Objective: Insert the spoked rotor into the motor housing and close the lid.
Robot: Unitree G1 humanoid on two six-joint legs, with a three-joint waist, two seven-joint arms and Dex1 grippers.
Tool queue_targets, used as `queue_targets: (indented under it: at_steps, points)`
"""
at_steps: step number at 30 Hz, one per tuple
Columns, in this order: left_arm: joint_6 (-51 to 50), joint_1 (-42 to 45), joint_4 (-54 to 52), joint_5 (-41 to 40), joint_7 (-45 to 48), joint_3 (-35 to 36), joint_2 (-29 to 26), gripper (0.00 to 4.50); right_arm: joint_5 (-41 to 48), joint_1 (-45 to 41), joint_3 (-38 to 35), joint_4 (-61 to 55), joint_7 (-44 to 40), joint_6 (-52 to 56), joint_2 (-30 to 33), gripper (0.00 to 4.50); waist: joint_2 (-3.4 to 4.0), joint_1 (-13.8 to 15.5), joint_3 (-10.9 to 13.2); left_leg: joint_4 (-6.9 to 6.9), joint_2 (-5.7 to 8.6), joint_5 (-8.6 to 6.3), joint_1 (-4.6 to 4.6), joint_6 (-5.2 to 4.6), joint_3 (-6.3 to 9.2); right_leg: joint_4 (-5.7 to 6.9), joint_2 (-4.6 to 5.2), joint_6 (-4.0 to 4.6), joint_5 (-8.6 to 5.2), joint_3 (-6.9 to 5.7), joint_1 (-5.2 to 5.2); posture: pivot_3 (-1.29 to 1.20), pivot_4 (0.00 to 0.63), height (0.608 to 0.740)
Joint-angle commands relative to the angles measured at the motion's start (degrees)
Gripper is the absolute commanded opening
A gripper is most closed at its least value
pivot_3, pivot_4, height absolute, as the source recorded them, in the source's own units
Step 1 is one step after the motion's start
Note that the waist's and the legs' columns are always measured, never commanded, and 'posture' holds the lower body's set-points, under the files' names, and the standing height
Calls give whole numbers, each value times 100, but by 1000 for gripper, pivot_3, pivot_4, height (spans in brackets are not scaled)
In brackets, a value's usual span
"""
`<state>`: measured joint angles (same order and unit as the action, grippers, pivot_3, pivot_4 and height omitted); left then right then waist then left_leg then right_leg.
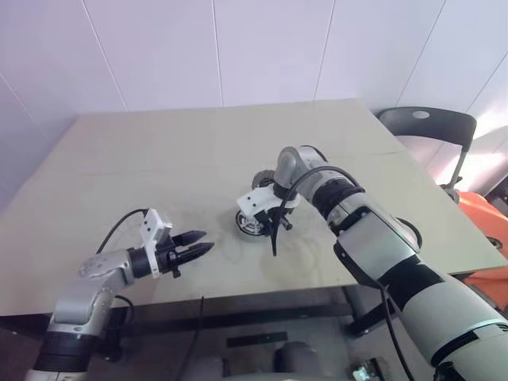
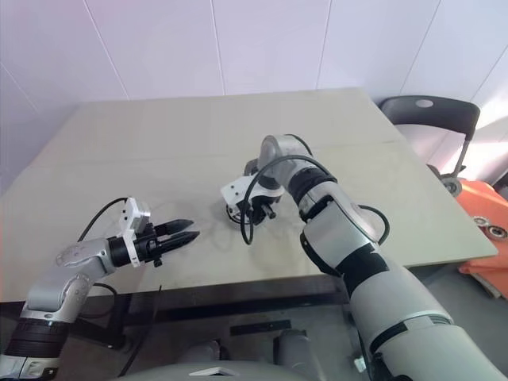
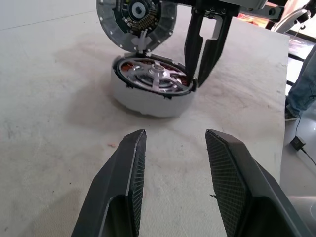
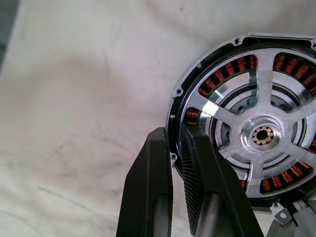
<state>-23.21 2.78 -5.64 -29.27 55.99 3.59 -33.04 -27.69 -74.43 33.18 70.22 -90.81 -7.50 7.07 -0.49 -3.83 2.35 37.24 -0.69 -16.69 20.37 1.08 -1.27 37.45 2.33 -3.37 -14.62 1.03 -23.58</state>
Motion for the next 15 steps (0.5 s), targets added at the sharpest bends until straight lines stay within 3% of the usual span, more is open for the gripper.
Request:
queue_targets:
  at_steps: [1,9,14,15]
  points:
    - [110,8,-153,-5,-58,64,43,2071,225,-207,-168,-122,-80,363,-203,53,0,-6,0,-1,0,0,0,0,0,0,0,0,0,0,-1,0,0,740]
    - [104,-78,-225,-27,-103,111,35,2071,-49,0,42,-281,492,-792,17,53,0,-26,0,-1,-1,0,-1,1,0,3,0,0,0,1,-4,0,0,740]
    - [96,-92,-244,-33,-107,114,23,2071,-11,-33,-44,-193,691,-490,-94,1577,-2,-32,-1,6,-2,1,-14,2,-1,13,-4,1,0,3,5,0,0,740]
    - [93,-94,-245,-35,-106,115,21,2071,10,-49,-62,-187,685,-428,-113,1577,-2,-33,-1,8,-2,2,-16,3,-1,17,-4,1,0,4,6,0,0,740]
